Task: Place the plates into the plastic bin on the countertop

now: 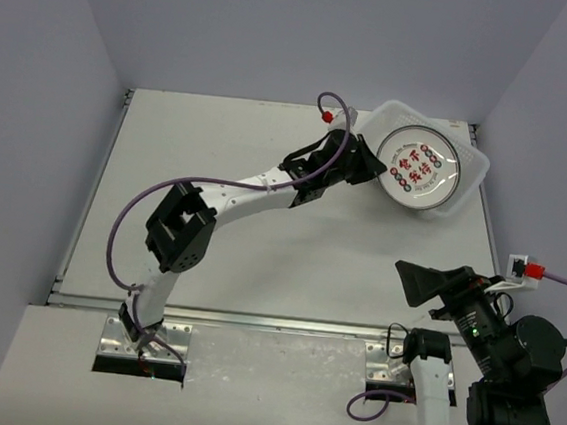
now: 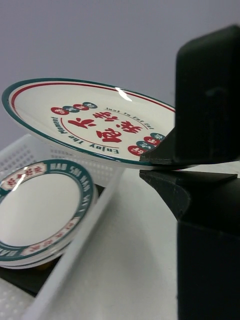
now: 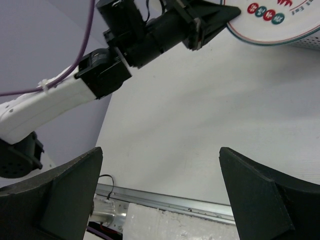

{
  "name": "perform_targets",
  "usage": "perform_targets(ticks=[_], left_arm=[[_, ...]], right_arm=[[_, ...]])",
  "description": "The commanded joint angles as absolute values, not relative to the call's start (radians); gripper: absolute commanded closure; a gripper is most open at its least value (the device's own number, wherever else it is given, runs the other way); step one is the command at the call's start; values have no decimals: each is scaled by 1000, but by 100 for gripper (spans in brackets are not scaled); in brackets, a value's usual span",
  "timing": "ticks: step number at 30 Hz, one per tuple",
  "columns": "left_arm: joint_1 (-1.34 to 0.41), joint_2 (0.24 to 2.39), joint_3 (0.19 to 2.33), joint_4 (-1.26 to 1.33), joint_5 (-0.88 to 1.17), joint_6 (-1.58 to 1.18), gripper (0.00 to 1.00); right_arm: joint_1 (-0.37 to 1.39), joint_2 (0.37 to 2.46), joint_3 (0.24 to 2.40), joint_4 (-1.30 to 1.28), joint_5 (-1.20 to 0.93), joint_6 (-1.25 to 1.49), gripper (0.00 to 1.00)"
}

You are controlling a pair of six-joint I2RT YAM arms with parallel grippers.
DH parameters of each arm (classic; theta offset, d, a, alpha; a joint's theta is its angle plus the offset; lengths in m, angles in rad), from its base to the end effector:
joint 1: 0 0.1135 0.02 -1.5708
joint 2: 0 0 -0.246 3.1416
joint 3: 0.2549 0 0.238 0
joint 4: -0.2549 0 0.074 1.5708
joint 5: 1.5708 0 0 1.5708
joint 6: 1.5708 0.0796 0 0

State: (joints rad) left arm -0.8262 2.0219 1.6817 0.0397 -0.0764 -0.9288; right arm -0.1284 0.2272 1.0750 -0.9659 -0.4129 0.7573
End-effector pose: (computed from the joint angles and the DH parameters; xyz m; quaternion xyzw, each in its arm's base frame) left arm 0.3507 -0.3716 0.2692 -0.0639 0.8022 -0.4364 0.4025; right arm 0.0374 0.0274 0.3640 0.1906 0.7195 0.3468 0.5708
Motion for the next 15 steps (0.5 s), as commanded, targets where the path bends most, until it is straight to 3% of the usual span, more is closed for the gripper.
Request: perform_targets(ticks=[1,6,15], left_arm=[[-794,2216,1912,-40,-179,-909,100],[-762,2465,2299,-69,-252,-915,100],[-724,2584,2401,102,-262,-927,100]], right_arm=[[-124,194,1068,-934,-424,779,1],[-124,178,1051,-922,-473,820,1],[-124,173,1045,-914,-483,821,1]])
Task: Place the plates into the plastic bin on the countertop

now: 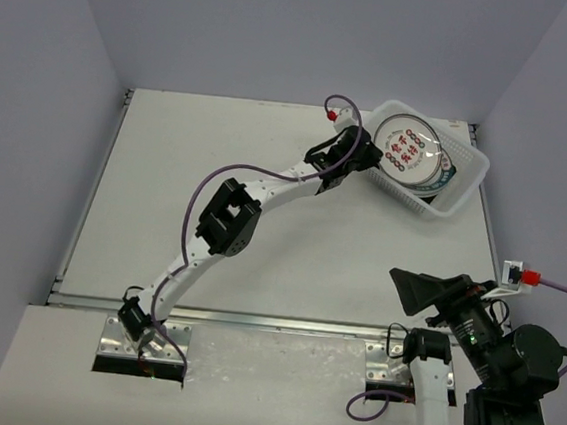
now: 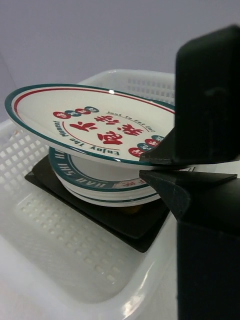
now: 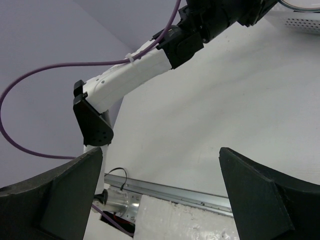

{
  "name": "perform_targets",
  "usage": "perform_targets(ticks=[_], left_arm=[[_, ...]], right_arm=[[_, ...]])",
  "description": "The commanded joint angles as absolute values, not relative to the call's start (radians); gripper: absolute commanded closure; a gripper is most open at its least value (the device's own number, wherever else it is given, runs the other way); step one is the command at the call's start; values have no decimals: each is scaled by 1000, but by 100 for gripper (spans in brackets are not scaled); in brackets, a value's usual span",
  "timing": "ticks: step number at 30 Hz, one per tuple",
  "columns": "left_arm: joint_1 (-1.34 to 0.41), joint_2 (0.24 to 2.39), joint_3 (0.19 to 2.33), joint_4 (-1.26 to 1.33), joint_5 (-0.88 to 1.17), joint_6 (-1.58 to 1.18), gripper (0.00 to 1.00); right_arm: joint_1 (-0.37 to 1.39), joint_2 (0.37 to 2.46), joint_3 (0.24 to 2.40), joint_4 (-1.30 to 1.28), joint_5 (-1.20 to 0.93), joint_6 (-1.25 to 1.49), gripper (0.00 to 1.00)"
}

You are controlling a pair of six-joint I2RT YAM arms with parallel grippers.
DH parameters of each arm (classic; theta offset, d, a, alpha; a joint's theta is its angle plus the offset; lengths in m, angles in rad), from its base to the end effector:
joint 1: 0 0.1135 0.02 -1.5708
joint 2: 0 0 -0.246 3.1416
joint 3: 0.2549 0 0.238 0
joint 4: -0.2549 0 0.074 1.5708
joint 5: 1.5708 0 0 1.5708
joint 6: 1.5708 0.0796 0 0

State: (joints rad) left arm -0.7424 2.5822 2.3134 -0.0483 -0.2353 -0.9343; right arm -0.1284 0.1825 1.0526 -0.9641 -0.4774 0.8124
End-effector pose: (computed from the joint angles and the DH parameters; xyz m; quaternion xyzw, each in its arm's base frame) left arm 0.4623 -0.3990 0.1935 -0.1456 0.7940 -0.3696 0.4602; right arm 0.0292 0.0331 0.3593 0.1838 0.7127 0.3841 0.5575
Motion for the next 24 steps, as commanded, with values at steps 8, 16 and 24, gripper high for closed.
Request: perform_targets(ticks=[8,16,24], left_arm=[[-716,2686,2454,158,-199,-934,99],[-725,2704,2451,187,-154,-931,83],[-769,2669,2400,167,-158,-878,53]], right_arm=[[-120,167,1052,-923,-425,782,1],[-118,168,1036,-916,-416,781,1],[-119,183,994,-859,-488,822,1]])
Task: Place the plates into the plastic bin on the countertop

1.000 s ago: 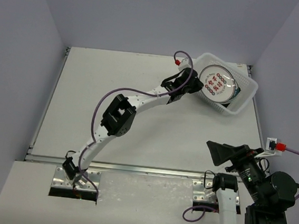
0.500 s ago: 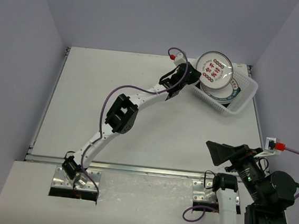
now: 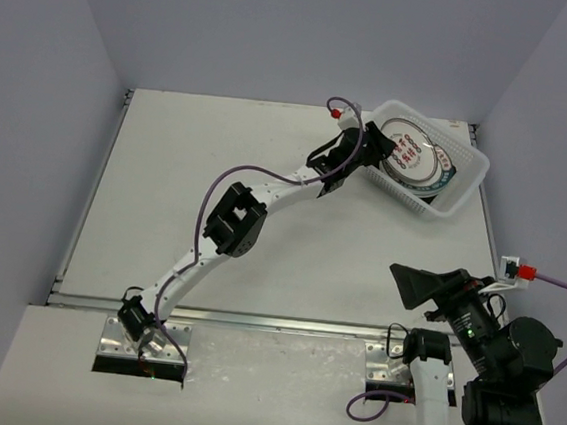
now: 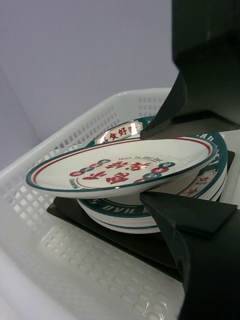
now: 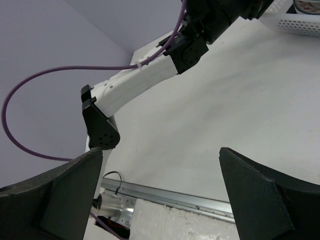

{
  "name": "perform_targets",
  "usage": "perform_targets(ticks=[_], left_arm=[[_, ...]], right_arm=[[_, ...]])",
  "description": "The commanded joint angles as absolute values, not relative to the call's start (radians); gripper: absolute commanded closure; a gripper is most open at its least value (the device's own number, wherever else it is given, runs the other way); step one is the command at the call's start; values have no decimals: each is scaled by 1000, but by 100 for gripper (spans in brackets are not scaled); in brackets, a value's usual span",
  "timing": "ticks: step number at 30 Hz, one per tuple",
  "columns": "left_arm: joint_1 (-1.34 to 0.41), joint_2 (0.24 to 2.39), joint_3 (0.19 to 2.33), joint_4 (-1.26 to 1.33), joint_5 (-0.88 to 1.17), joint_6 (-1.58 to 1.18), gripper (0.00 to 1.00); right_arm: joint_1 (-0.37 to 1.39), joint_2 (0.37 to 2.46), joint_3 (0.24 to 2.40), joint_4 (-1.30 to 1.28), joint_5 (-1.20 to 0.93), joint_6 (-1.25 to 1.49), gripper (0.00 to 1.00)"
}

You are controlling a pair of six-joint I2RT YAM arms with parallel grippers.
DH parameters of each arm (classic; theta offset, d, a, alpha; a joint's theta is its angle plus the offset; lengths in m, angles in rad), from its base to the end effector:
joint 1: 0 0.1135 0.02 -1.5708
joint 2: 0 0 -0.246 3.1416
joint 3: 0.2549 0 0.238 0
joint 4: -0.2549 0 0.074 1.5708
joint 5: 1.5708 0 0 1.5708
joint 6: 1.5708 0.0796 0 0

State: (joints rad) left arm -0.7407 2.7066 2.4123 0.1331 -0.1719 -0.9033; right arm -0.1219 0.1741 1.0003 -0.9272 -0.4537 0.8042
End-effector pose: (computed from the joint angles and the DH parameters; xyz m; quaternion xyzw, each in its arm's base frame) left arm 0.4751 -0.4160 0.1833 -0.1171 0.7519 -0.4283 0.4873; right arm 0.0385 0.0304 0.3515 0.1880 0.7141 0.3758 0.5599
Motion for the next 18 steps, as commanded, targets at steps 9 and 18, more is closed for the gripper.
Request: perform_targets(ticks=[9,18], left_arm=[[-773,2701,2426,123,-126,-905,53],[-777,2572,2320,13,-152,-912,0]], right_arm=[[-118,181,1019,-881,-443,796,1],[-118,192,1016,-868,-463,812,1]])
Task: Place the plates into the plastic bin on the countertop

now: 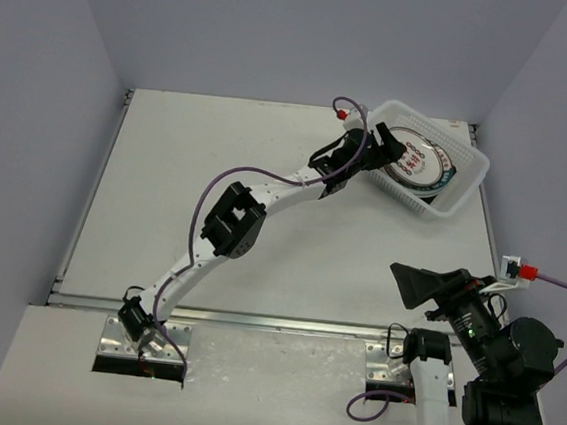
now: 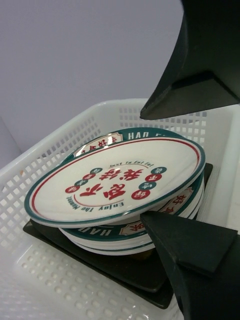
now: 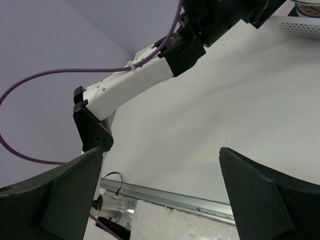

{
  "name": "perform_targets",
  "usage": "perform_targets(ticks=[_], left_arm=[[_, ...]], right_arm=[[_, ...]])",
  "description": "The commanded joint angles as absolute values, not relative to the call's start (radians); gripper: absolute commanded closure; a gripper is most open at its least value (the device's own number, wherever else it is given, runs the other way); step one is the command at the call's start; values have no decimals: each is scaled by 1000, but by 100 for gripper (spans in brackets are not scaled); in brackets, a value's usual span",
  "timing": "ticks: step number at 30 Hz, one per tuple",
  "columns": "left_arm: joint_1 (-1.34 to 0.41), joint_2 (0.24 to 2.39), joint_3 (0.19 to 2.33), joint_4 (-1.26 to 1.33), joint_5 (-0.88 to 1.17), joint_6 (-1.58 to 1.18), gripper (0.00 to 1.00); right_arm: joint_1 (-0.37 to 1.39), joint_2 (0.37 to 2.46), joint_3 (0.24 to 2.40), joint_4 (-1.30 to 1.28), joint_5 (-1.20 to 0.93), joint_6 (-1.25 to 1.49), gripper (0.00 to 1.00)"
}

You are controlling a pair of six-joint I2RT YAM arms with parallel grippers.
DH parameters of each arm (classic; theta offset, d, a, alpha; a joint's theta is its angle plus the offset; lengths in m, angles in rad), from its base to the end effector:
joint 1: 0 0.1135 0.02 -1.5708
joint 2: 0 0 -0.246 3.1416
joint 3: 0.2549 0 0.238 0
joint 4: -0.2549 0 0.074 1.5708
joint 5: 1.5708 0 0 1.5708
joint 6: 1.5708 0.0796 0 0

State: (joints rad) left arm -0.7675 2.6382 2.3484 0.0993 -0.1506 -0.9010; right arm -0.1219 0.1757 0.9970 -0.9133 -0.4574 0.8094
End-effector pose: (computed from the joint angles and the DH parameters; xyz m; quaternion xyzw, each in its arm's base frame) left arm 0.4568 -0.4242 0.1950 -0.0991 0.7641 -0.4313 0.4694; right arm 0.0396 0.0306 0.3526 0.1866 0.7116 0.3789 0.5614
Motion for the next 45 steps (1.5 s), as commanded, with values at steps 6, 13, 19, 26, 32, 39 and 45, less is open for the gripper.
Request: perform_targets(ticks=[6,13,19,26,32,39,45], left_arm=[[-788,2616,2351,7,-77,-933,0],[-799,2617,2374,-17,-7,-920,0],[-802,2444,2251,-102,-72,-841,0],[-775,1873,1698,-132,-349,-562,0],[-724,1472,1407,-386,-665,-436,0],[-701,868,989,-484,-705,-391,0],[-701,536,871,-515,-747,-253,0]], right_arm=[[-118,181,1023,-868,-449,819,1],[-119,188,1049,-881,-445,815,1],[-118,191,1059,-879,-440,815,1],[-122,265,1040,-859,-506,576,1],[-175,435,1069,-974,-275,370,1],[8,549,1072,-979,31,250,1],[185,590,1102,-998,156,229,1]])
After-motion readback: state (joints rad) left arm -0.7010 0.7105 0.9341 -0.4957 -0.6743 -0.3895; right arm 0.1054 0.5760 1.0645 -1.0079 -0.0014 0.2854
